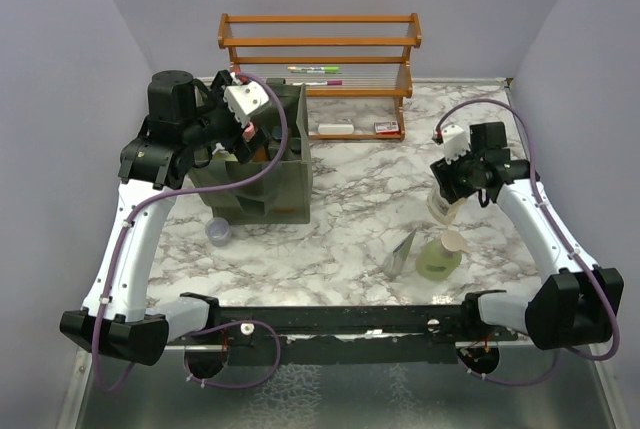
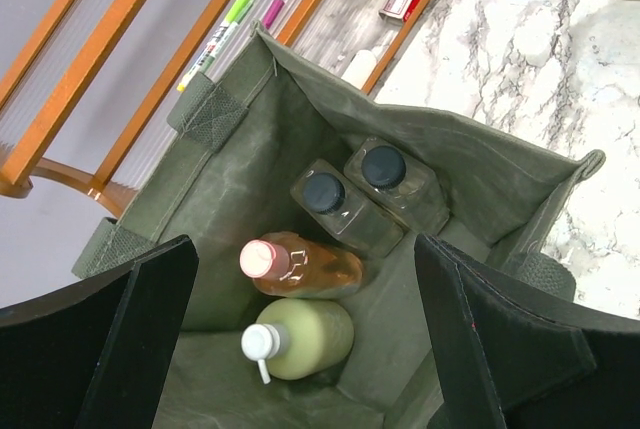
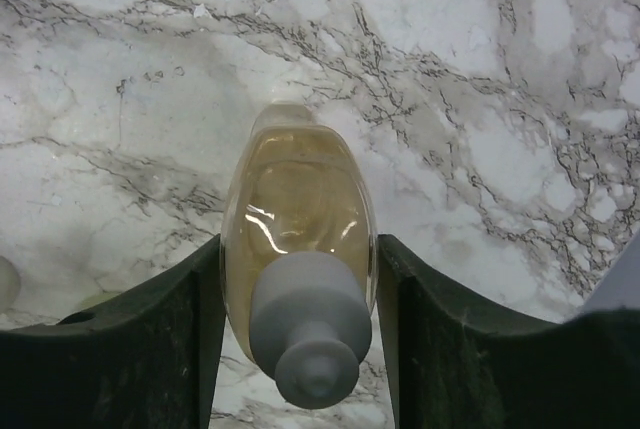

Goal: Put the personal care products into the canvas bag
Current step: Move the care product at the center of the board.

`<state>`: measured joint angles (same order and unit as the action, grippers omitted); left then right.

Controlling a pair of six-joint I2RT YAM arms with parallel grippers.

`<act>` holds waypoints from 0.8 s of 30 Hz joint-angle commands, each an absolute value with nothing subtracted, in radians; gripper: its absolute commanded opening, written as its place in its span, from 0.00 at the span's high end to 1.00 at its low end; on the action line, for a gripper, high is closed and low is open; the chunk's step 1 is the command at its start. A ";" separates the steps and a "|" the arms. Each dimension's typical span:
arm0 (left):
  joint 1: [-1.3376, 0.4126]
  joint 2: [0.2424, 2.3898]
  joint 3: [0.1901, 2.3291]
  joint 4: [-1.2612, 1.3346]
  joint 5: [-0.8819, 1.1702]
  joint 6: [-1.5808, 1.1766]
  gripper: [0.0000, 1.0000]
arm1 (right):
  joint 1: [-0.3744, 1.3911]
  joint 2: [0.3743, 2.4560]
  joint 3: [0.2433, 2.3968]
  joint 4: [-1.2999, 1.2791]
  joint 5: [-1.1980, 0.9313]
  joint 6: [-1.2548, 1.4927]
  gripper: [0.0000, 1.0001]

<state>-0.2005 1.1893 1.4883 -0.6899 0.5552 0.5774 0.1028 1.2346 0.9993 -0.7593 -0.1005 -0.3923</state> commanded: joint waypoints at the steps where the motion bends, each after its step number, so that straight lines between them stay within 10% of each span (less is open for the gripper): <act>1: -0.205 1.172 1.490 -0.707 0.531 0.558 0.07 | 0.098 1.248 1.050 -0.769 -0.196 -0.411 0.54; 8: -0.205 1.206 1.578 -0.724 0.419 0.633 0.07 | 0.142 1.286 1.177 -0.716 -0.322 -0.306 0.82; 24: -0.205 1.193 1.547 -0.663 0.348 0.574 0.06 | 0.500 1.500 1.314 -0.502 0.000 -0.167 0.80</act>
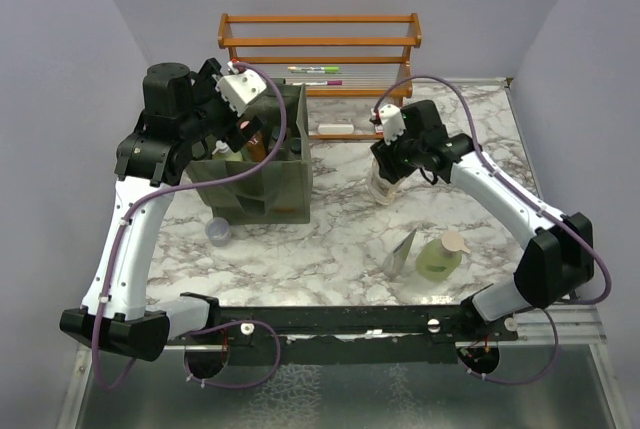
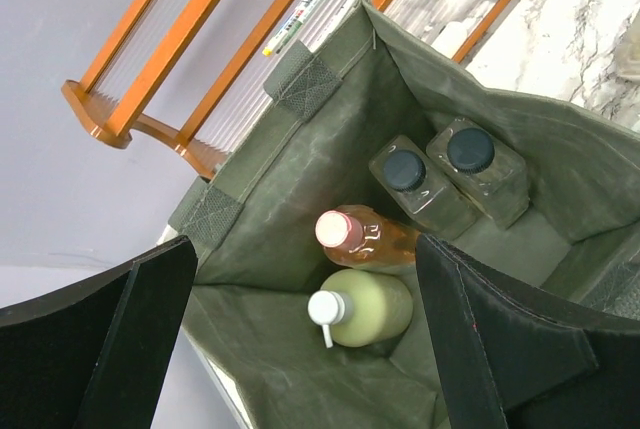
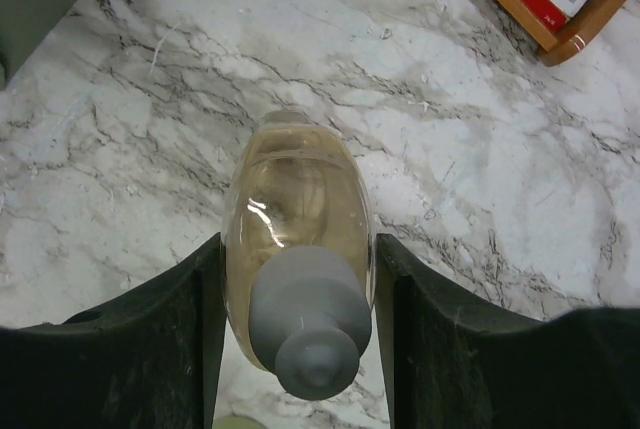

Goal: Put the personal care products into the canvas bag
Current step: Move the care product at the center of the board.

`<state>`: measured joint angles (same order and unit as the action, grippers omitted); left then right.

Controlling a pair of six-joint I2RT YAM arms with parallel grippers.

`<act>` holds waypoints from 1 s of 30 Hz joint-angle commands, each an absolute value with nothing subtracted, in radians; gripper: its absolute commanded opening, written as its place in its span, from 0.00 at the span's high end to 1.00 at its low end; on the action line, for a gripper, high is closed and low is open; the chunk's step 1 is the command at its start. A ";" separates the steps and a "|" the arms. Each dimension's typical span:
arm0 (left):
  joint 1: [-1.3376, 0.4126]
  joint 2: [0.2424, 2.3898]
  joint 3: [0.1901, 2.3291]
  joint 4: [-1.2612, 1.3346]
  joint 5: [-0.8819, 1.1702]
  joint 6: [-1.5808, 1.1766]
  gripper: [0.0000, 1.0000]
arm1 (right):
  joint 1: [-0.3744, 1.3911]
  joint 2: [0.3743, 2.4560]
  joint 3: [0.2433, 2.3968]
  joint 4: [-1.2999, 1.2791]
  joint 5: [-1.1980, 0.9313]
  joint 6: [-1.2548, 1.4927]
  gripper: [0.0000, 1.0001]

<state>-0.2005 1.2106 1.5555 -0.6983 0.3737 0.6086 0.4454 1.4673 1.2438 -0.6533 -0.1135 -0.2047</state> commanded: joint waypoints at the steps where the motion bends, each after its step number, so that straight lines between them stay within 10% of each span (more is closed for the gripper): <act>1: -0.206 1.193 1.547 -0.662 0.352 0.571 0.06 | 0.511 1.513 1.317 -0.494 0.015 -0.169 0.79; 10: -0.204 1.190 1.547 -0.662 0.358 0.558 0.06 | 0.538 1.572 1.313 -0.471 0.032 -0.145 0.64; 20: -0.205 1.191 1.544 -0.666 0.375 0.543 0.06 | 0.540 1.549 1.306 -0.521 -0.033 -0.121 0.07; 30: -0.205 1.192 1.552 -0.677 0.382 0.551 0.06 | 0.538 1.491 1.239 -0.567 0.002 -0.144 0.01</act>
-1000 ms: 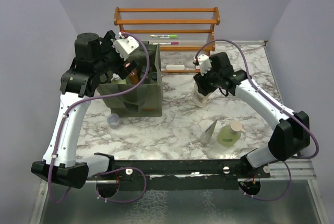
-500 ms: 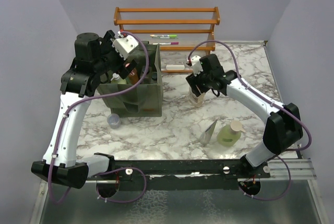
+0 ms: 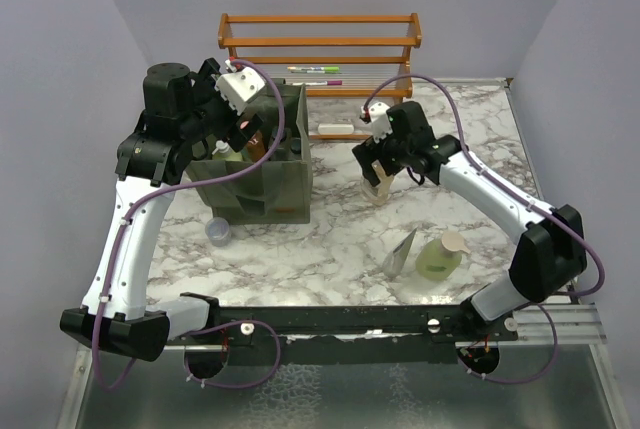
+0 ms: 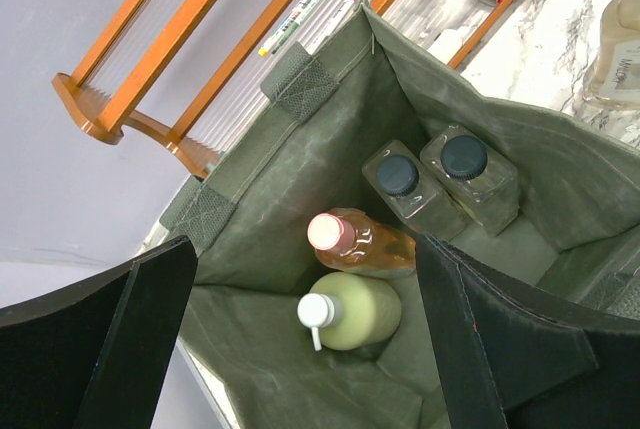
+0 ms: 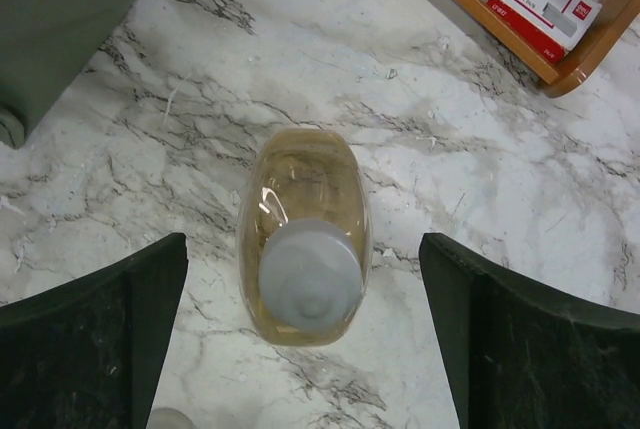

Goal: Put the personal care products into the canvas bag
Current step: Move the care product at the center of the board.

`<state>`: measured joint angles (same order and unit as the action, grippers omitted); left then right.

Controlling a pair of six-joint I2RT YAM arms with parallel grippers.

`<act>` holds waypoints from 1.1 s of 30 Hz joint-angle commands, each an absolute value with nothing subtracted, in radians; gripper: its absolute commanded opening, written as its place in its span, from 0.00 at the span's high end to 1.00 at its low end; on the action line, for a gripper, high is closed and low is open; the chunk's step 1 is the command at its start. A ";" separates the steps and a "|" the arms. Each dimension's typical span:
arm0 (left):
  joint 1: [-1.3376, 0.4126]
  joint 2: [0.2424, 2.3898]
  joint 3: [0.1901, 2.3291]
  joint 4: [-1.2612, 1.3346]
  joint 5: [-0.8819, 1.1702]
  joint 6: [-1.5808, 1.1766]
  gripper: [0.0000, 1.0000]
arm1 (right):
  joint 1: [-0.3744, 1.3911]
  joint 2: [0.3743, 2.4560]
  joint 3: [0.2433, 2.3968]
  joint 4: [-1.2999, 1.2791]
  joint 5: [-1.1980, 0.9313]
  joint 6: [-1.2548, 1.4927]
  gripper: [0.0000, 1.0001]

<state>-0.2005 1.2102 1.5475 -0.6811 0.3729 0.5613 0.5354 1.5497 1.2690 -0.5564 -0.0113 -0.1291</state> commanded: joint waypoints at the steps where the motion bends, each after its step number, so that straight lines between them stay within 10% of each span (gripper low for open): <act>1: -0.205 1.191 1.552 -0.678 0.384 0.551 0.06 | 0.538 1.488 1.233 -0.574 0.004 -0.144 0.01; 33: -0.204 1.179 1.546 -0.717 0.410 0.577 0.06 | 0.538 1.352 1.094 -0.606 -0.386 -0.233 0.14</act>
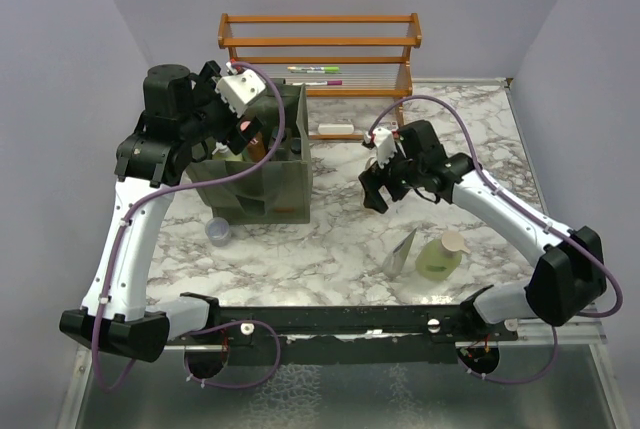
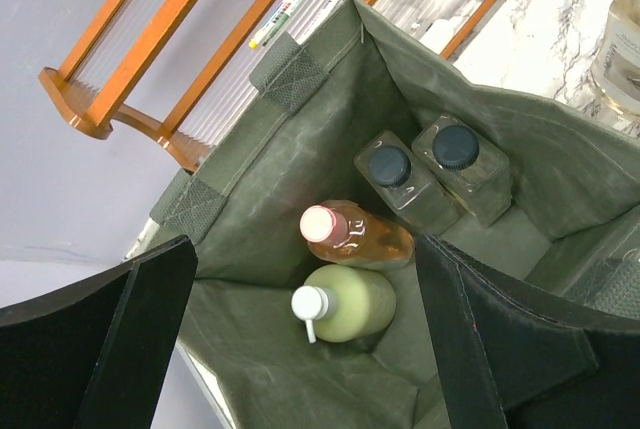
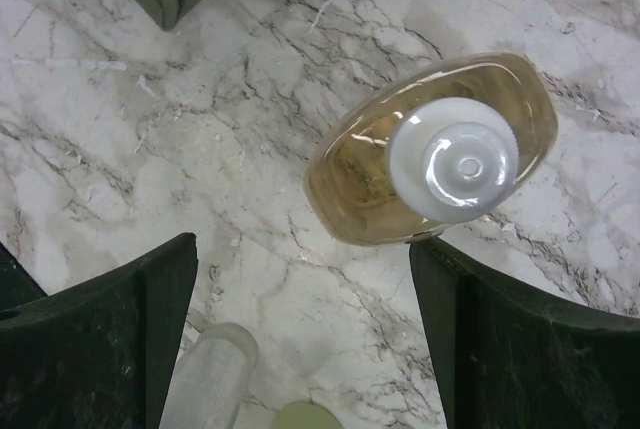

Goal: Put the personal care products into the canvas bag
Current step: Move the care product at the center of the board.

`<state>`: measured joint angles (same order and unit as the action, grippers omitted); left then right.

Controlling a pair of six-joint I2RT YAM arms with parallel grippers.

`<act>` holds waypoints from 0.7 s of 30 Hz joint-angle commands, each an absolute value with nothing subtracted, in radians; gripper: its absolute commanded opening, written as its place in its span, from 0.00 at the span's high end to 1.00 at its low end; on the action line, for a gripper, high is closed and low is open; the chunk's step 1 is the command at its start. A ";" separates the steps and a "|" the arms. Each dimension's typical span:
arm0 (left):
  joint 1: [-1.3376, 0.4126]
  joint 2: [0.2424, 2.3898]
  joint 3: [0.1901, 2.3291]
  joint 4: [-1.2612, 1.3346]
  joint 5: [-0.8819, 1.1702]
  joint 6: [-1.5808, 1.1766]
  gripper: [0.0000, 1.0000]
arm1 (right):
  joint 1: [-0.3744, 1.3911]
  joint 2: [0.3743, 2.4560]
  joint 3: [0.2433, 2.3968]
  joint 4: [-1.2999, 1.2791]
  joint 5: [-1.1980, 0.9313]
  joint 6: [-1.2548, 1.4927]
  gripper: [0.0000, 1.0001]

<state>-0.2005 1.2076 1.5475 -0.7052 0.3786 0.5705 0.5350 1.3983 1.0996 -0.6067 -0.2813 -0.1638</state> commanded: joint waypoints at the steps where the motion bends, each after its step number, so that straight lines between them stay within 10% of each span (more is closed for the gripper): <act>1: -0.204 1.178 1.546 -0.718 0.413 0.578 0.06 | 0.538 1.344 1.095 -0.606 -0.366 -0.243 0.13; 21: -0.201 1.175 1.542 -0.727 0.419 0.594 0.06 | 0.538 1.355 1.126 -0.535 -0.272 -0.544 0.01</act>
<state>-0.2005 1.1976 1.5475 -0.7277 0.3962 0.5861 0.5354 1.3285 1.0889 -0.5579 -0.2146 -0.4755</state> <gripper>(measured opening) 0.936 0.993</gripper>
